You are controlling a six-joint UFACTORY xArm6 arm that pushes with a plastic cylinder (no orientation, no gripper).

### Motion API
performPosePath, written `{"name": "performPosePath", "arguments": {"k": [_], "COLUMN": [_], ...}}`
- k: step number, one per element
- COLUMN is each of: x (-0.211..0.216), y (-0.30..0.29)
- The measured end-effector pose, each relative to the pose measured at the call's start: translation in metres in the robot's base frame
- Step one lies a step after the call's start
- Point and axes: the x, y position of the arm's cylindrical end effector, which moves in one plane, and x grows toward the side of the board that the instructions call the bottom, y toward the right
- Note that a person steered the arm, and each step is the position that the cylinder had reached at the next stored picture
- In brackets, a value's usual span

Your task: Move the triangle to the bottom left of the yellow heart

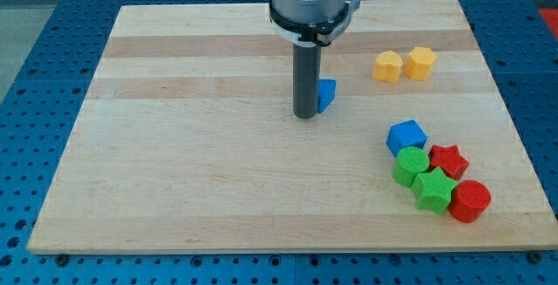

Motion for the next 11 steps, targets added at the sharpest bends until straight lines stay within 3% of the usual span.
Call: {"name": "performPosePath", "arguments": {"k": [4,5,7,9,10,11], "x": [-0.084,-0.068,0.006,-0.050,-0.029,0.002], "y": [0.010,0.045,0.023,-0.010,-0.042,-0.038]}}
